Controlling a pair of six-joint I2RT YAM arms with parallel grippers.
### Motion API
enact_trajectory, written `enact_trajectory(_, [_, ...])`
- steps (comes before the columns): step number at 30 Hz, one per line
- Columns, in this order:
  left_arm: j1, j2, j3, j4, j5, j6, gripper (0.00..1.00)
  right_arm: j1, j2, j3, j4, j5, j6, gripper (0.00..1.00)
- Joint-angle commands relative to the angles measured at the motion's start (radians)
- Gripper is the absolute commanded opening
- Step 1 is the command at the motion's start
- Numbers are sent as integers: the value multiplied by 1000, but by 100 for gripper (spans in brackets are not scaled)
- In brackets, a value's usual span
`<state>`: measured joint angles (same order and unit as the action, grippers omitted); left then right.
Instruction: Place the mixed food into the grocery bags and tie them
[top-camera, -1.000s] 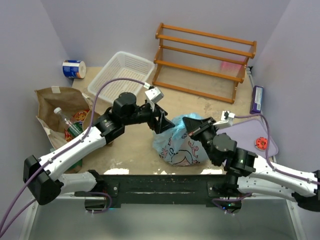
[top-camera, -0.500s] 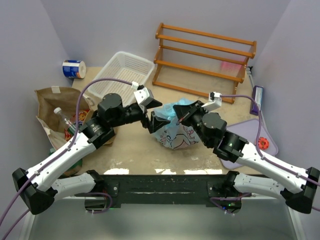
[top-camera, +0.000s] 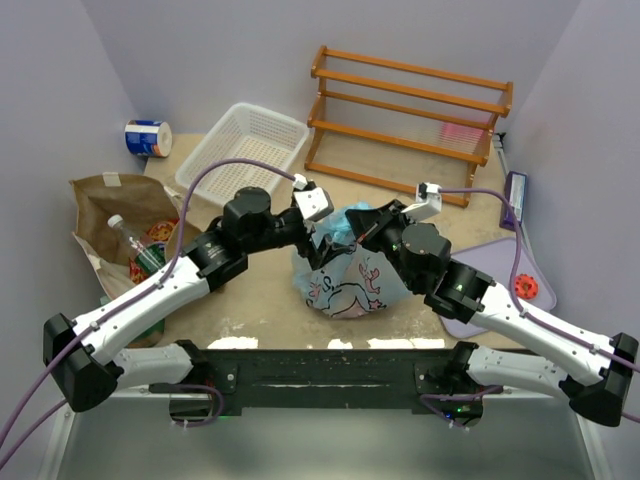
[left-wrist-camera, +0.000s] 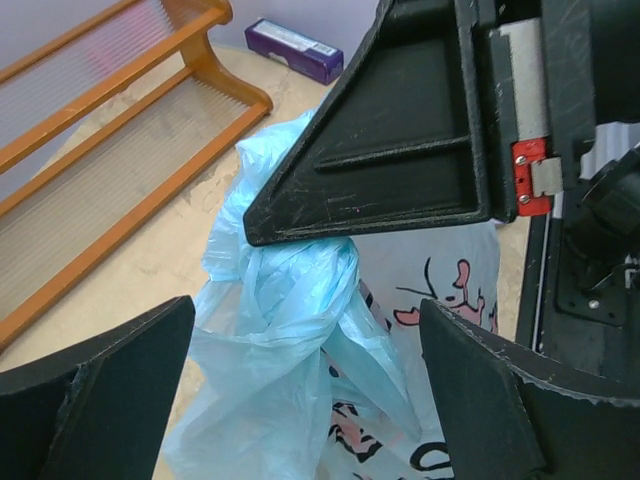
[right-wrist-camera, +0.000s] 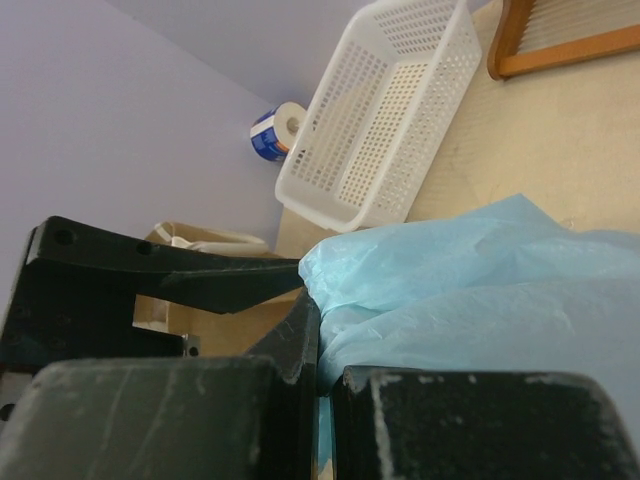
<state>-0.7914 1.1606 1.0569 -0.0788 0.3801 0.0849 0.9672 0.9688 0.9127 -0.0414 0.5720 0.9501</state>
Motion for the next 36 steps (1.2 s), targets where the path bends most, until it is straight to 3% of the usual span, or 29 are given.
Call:
enact_trajectory(1, [-29, 19, 43, 16, -79, 90, 100, -8, -2, 51, 44, -9, 16, 0])
enact_trajectory(3, [-35, 36, 48, 10, -89, 111, 99, -13, 1, 45, 44, -24, 24, 0])
enact_trajectory(5, [-37, 60, 55, -15, -101, 118, 87, -18, -1, 40, 44, -37, 33, 0])
enact_trajectory(6, [-37, 70, 63, -27, -107, 121, 78, -19, -5, 34, 44, -40, 36, 0])
enact_trajectory(7, [-38, 79, 66, -36, -113, 119, 59, -21, -8, 32, 16, -41, 39, 0])
enact_trajectory(9, [-37, 93, 60, -45, -129, 107, 40, -21, -21, 26, -5, -46, 44, 0])
enact_trajectory(10, [-37, 94, 54, -44, -132, 99, 26, -21, -25, 25, -32, -47, 44, 0])
enact_trajectory(13, [-35, 93, 31, -16, -133, 78, 0, -21, -41, 25, -84, -78, 20, 0])
enact_trajectory(15, [-35, 103, 29, -16, -129, 72, 0, -21, -45, 41, -124, -96, 0, 5])
enact_trajectory(20, [-35, 140, 29, -62, -110, 84, 0, -21, -135, 25, -218, -124, 45, 62])
enact_trajectory(21, [-35, 143, 29, -67, -110, 84, 0, -22, -154, 6, -222, -121, 56, 66])
enact_trajectory(25, [-32, 148, 28, -84, -101, 84, 0, -22, -208, -41, -209, -118, 41, 67])
enact_trajectory(32, [43, 168, 52, -90, 87, 27, 0, -21, -248, -127, -154, -176, 7, 57])
enact_trajectory(36, [64, 163, 46, -76, 138, 12, 0, -21, -269, -170, -130, -212, -2, 56])
